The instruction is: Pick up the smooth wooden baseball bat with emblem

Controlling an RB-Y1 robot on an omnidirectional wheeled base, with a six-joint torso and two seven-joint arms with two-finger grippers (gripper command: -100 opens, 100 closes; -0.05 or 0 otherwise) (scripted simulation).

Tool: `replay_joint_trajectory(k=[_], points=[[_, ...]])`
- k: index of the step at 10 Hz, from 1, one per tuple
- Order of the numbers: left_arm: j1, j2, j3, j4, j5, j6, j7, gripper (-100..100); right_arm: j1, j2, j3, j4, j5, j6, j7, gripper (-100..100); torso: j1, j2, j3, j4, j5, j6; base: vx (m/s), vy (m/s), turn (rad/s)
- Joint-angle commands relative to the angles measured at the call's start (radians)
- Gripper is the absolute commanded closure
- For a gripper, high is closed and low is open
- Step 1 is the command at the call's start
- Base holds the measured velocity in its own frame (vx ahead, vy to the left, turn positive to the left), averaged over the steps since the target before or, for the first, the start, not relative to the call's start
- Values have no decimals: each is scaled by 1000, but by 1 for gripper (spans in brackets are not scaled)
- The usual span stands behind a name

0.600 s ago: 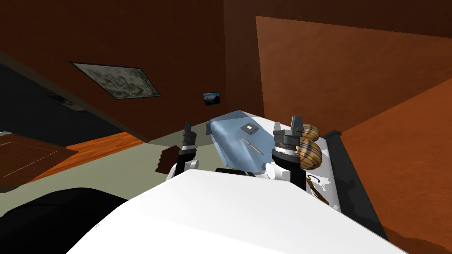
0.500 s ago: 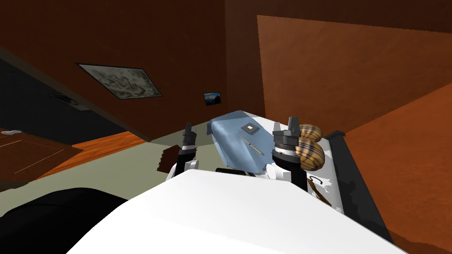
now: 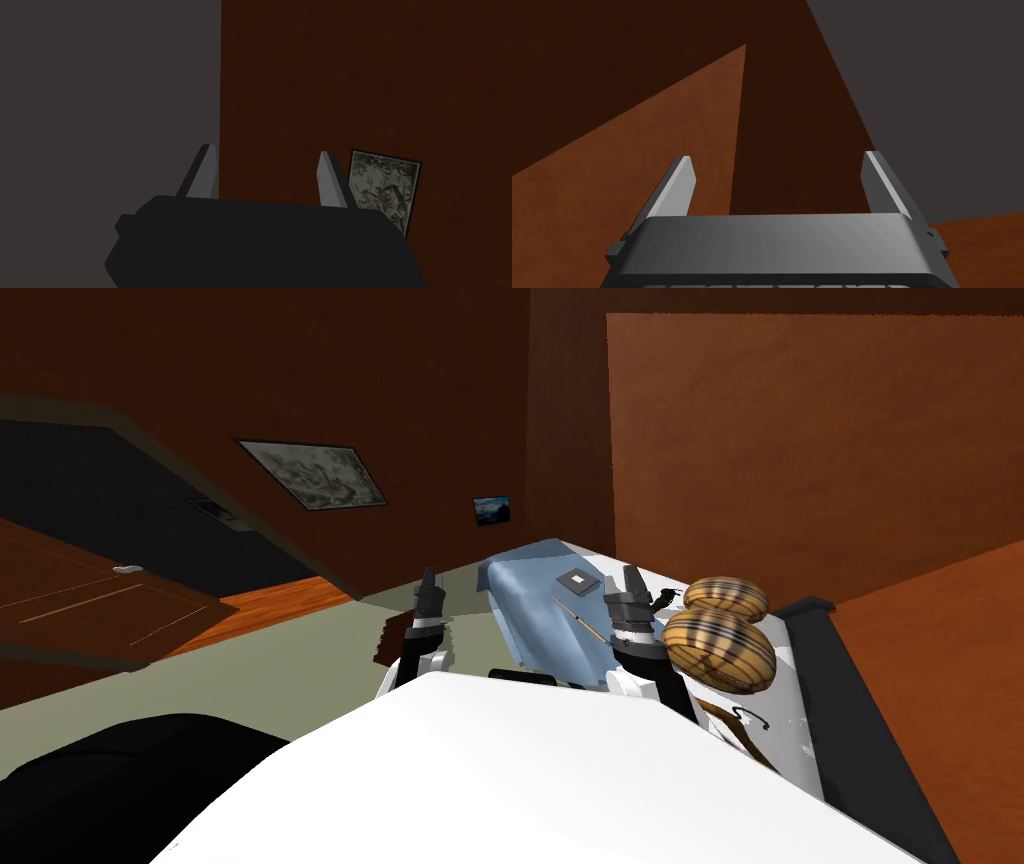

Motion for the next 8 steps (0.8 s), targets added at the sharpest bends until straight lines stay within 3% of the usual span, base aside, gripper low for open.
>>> replay_joint_trajectory(k=[1,5,7,8], points=[[0,0,0,0,0,0,0,0,9,-50,20,16,-3,19,4,-100,0,0,0,0,0,0,6,38,136],[0,0,0,0,0,0,0,0,29,-134,60,47,-10,50,10,-100,0,-1,-1,0,0,0,15,40,137],[0,0,0,0,0,0,0,0,51,-203,108,86,-17,86,18,-100,-1,-1,-1,0,0,0,37,34,269],[0,0,0,0,0,0,0,0,51,-225,108,86,-17,86,18,-100,0,-3,-1,-1,0,-1,37,29,70]])
